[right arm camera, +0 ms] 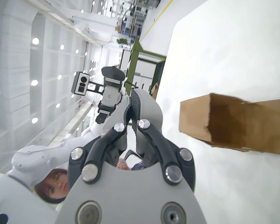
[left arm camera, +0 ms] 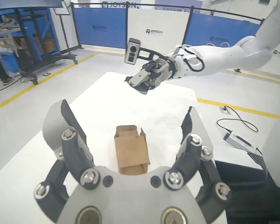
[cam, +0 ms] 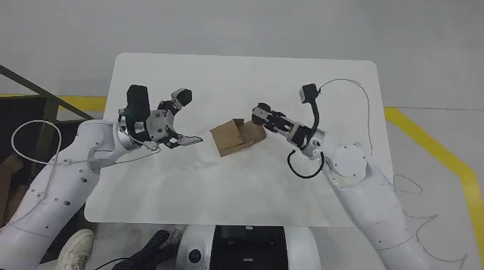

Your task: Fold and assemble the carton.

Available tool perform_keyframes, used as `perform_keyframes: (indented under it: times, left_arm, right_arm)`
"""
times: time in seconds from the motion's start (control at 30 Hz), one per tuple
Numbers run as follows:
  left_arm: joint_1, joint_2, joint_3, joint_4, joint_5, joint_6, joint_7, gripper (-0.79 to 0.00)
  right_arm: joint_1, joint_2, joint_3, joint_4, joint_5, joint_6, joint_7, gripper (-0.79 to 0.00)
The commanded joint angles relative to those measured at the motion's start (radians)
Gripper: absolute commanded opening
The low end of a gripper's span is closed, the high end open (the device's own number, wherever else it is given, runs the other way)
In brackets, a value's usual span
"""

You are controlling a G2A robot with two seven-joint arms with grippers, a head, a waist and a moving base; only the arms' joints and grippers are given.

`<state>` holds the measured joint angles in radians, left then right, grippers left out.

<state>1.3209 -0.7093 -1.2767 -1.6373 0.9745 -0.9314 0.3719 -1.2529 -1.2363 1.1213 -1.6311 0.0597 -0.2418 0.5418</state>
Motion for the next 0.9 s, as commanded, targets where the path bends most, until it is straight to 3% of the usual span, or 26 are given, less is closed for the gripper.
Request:
perform_keyframes:
  times: [0.0,0.23,0.43,0.87]
  left_arm:
    - [0.020,0.003,-0.033,0.009,-0.013,0.020,-0.004,0.000]
    - [0.074,0.012,-0.146,0.033,-0.009,0.048,-0.025,0.000]
    - [0.061,0.014,-0.213,0.054,0.009,0.046,-0.045,0.000]
    - [-0.054,-0.009,-0.172,0.121,-0.012,0.029,-0.083,0.000]
  right_arm:
    - [-0.042,0.007,0.031,-0.055,-0.087,0.037,-0.061,-0.785]
    - [-0.178,0.029,0.165,-0.195,-0.312,0.155,-0.264,-0.785]
    - [-0.220,0.037,0.243,-0.242,-0.456,0.225,-0.359,-0.785]
    - [-0.229,0.031,0.293,-0.250,-0.626,0.327,-0.563,-0.785]
